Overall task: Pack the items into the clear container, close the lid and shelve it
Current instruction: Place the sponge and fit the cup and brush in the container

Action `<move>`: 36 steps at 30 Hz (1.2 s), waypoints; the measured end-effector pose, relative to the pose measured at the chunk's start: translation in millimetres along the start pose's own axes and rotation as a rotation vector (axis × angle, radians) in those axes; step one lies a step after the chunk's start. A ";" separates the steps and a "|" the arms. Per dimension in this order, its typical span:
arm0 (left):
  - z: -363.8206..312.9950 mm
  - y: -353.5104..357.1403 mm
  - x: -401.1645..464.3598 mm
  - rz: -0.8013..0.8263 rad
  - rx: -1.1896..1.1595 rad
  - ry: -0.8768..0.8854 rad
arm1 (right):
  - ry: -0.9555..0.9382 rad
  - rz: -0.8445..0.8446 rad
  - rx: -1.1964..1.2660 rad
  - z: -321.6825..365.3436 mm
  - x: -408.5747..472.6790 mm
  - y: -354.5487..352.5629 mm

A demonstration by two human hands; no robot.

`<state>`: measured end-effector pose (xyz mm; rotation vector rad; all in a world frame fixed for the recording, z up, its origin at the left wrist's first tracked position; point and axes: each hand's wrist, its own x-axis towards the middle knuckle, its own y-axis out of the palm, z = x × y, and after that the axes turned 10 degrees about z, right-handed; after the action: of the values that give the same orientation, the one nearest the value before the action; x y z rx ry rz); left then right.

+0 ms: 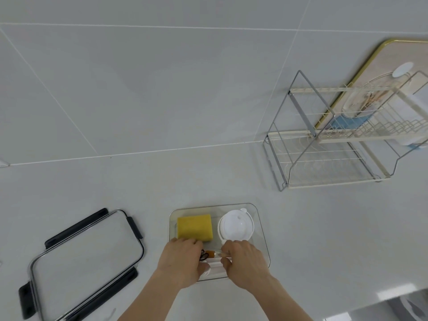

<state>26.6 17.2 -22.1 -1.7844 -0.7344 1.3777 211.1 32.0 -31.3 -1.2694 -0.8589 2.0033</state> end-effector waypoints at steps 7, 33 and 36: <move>-0.1 -0.7 2.3 -0.079 -0.119 0.085 | 0.005 -0.013 0.001 0.7 1.9 -4.5; -16.5 3.1 20.0 -0.033 -0.078 0.077 | -0.013 0.007 0.071 -0.8 4.9 -4.8; -27.0 -3.3 25.1 -0.004 0.034 0.029 | -0.016 0.011 0.063 0.3 6.3 -5.4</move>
<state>59.1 33.4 -29.0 -1.7718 -0.6953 1.3513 209.4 40.0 -30.2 -1.2269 -0.7915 2.0364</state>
